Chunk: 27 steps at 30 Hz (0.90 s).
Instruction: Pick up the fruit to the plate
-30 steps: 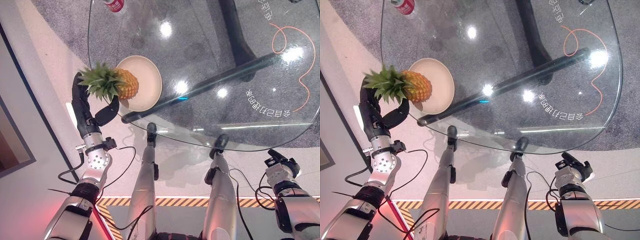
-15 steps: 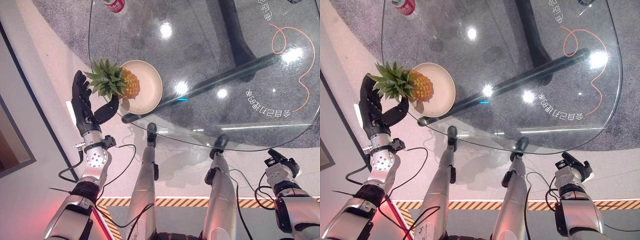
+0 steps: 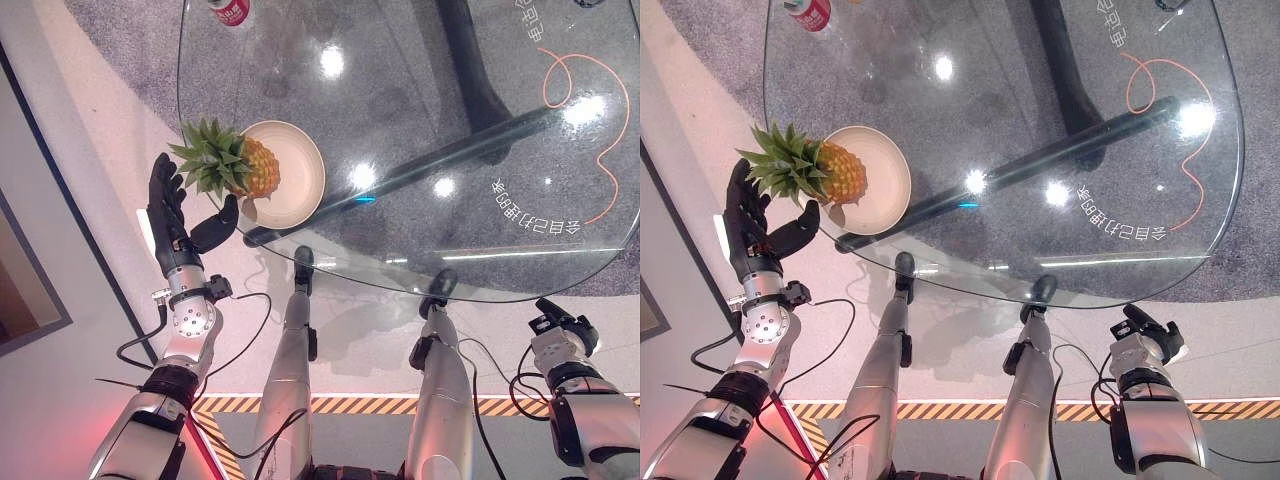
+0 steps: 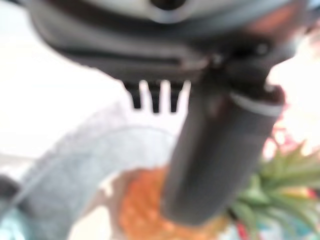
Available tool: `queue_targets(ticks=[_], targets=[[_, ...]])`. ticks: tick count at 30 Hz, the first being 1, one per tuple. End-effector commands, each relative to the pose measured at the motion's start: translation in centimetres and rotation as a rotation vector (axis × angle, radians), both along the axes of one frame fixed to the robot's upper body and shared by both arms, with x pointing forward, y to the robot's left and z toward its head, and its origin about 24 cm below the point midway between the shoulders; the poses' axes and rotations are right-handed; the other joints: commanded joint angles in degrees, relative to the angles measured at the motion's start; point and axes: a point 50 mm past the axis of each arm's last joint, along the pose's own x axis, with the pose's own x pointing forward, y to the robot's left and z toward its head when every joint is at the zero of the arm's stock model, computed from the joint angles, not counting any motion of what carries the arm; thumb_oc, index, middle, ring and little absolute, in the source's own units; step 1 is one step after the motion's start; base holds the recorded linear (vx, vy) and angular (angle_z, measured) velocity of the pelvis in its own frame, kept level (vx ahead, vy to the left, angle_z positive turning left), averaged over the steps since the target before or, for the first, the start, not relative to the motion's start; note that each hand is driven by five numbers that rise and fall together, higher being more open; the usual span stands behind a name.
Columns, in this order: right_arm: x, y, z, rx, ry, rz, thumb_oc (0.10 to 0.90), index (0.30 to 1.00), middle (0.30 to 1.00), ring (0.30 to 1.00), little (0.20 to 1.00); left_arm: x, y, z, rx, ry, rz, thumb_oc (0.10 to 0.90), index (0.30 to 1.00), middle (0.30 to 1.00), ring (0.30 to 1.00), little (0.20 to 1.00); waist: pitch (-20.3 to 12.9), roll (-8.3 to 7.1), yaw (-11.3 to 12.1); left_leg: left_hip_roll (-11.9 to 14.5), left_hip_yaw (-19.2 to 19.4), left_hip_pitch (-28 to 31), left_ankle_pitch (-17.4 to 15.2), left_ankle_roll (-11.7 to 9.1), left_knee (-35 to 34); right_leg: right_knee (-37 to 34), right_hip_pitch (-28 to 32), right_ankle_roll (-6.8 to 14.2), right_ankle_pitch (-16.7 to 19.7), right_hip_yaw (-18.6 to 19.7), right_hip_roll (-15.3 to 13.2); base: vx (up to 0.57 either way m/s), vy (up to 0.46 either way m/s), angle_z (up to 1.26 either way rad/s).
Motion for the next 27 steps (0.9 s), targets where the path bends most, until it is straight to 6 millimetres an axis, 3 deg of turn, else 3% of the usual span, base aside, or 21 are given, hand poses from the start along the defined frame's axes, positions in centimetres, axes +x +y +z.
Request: queue_targets(ticks=[1,8,13,16,20,22,27], targets=[[-2.8,-3.5,0.7,-0.093,0.004,-0.101,0.800,0.900,0.900,0.900,0.900,-0.1,1.6,1.0,0.002,-0.046,0.097,0.800,0.900,0.900,0.900,0.900,-1.09,0.35,0.44,2.33,2.69,3.01,-4.31,-0.91,1.20,3.02,-0.78,-0.07,1.98,-2.11,0.00,-0.04,0.018,0.01],[-4.1,-3.2,-0.9,-0.082,0.062,-0.075,0.800,0.900,0.900,0.900,0.900,-1.1,3.6,-3.2,-0.036,0.214,0.150,0.800,0.900,0.900,0.900,0.900,-1.09,-0.13,0.14,2.16,3.18,7.71,-4.69,-0.85,1.03,2.47,3.73,-0.16,1.93,-2.26,-0.12,-0.02,0.008,0.01],[-6.7,-1.9,-4.4,-0.073,0.241,0.037,0.800,0.900,0.900,0.900,0.900,-3.9,5.7,-8.7,-0.096,0.529,0.134,0.800,0.900,0.900,0.900,0.900,-1.83,-1.46,-0.46,2.57,5.38,18.90,-4.28,-1.31,-2.72,-1.42,15.42,0.37,2.24,-2.52,-0.33,0.03,0.022,0.01],[-10.0,-1.3,-7.1,-0.044,0.383,0.135,0.800,0.900,0.900,0.900,0.900,-7.2,6.4,-12.5,-0.107,0.751,0.127,0.800,0.900,0.900,0.900,0.900,-6.79,-1.86,-0.87,3.05,6.60,23.62,-3.61,-1.82,-6.05,-6.18,21.54,0.37,3.11,-2.70,0.35,0.13,0.031,0.09],[-13.2,0.1,-9.7,0.025,0.508,0.272,0.800,0.900,0.900,0.900,0.900,-10.7,6.0,-16.2,-0.128,1.005,0.090,0.800,0.900,0.900,0.900,0.900,-11.83,-2.47,-1.34,3.43,7.05,27.41,-3.59,-2.16,-6.84,-9.37,27.03,0.24,3.74,-3.15,1.15,0.12,0.027,0.03],[-15.4,1.6,-11.5,0.148,0.547,0.376,0.800,0.900,0.900,0.900,0.900,-13.5,5.6,-18.4,-0.166,1.165,0.060,0.800,0.900,0.900,0.900,0.900,-15.11,-2.87,-1.82,3.86,7.56,29.99,-3.78,-2.19,-6.84,-10.47,30.06,0.05,3.80,-3.04,1.61,0.20,0.043,-0.11],[-20.5,4.2,-14.1,0.272,0.730,0.555,0.800,0.900,0.900,0.900,0.900,-17.2,4.4,-20.8,-0.179,1.366,-0.032,0.800,0.900,0.900,0.900,0.900,-22.16,-3.34,-2.45,5.39,9.65,35.59,-4.67,-2.69,-6.84,-12.94,36.69,0.15,3.87,-3.96,2.14,0.27,0.032,-0.10]])
